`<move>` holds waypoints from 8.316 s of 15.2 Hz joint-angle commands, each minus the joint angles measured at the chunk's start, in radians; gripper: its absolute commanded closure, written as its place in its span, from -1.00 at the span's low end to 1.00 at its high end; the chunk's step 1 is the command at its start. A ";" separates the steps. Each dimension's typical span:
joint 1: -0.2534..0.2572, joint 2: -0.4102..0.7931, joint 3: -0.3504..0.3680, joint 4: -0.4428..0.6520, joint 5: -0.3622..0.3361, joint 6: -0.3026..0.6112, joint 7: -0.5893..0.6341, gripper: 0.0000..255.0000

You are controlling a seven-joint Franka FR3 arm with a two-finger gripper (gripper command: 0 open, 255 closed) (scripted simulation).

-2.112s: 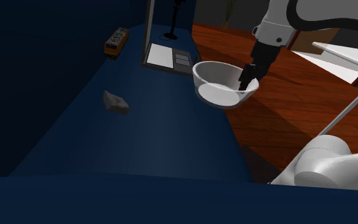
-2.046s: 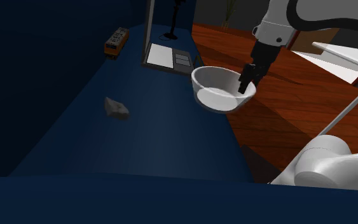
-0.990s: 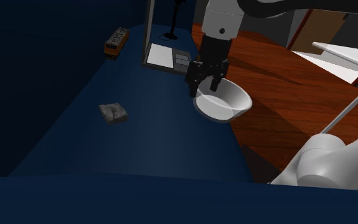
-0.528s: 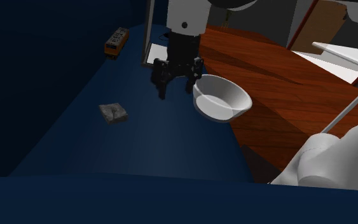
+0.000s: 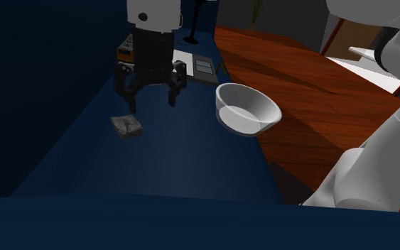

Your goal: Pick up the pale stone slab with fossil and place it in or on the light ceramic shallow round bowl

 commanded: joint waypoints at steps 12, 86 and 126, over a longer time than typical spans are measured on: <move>0.048 0.130 0.031 0.049 -0.050 0.074 0.088 -1.00; 0.070 0.050 0.019 0.218 -0.240 -0.090 0.102 1.00; -0.084 -0.697 -0.405 -0.682 -0.116 0.116 -0.474 1.00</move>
